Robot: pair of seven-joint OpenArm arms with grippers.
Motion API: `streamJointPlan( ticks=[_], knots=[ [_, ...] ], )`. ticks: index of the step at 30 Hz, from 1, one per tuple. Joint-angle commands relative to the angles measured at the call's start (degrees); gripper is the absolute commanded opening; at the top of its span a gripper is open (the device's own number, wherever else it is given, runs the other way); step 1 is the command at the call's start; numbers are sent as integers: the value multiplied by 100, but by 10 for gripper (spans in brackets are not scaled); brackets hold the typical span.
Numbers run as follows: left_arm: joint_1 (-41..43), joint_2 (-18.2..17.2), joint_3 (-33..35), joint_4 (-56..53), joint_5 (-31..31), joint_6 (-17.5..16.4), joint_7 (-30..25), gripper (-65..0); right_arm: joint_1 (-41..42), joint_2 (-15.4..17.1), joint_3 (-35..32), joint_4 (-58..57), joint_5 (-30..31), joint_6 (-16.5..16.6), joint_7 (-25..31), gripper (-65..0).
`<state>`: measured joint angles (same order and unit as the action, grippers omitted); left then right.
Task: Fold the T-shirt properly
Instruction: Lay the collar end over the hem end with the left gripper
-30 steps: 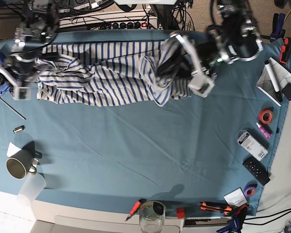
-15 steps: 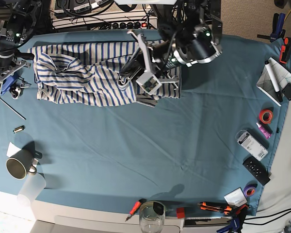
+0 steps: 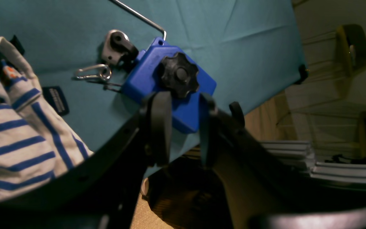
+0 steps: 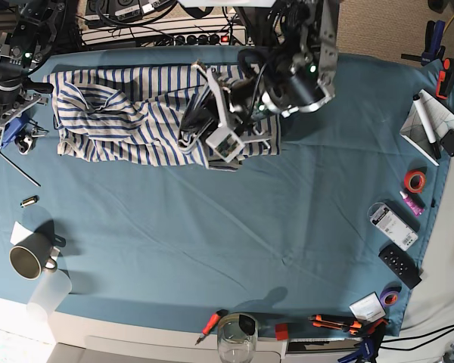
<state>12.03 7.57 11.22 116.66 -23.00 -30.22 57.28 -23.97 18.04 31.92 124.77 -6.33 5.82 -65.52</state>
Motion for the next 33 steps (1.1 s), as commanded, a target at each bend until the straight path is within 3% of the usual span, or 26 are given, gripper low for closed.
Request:
streamJointPlan(
  ticks=[1,5,12,16,18,21,23,28,33],
  knots=[
    [-114,143,28,-42,-203,-22,-170,-650,17,85,42,85,-94,-35,131,-494],
    [-275,143,28,-420,-739,-50,-164,-650,17,85,42,83,-94,-35,151,-494],
    [-284,143,140,-450,-791,-70,-116,-650,17,85,42,83,-87,-39,212,-494],
    [-282,143,538,-450,-791,-330,26,-650,17,85,42,83,85,-37,210,-494],
    [-280,143,785,-450,-789,-310,83,-556,17,85,42,83,144,-37,212,-494],
    [-284,143,1038,-450,-789,44,46,-409,17,85,42,83,142,-37,210,-494],
    [-284,143,1062,-450,-787,236,-59,-364,17,85,42,83,142,-37,210,-494],
    [-284,143,1062,-448,-350,570,-197,-358,17,85,42,83,142,-37,208,-494],
    [-282,143,1062,-293,-225,975,302,-375,17,85,42,83,142,-37,212,-494]
  ],
)
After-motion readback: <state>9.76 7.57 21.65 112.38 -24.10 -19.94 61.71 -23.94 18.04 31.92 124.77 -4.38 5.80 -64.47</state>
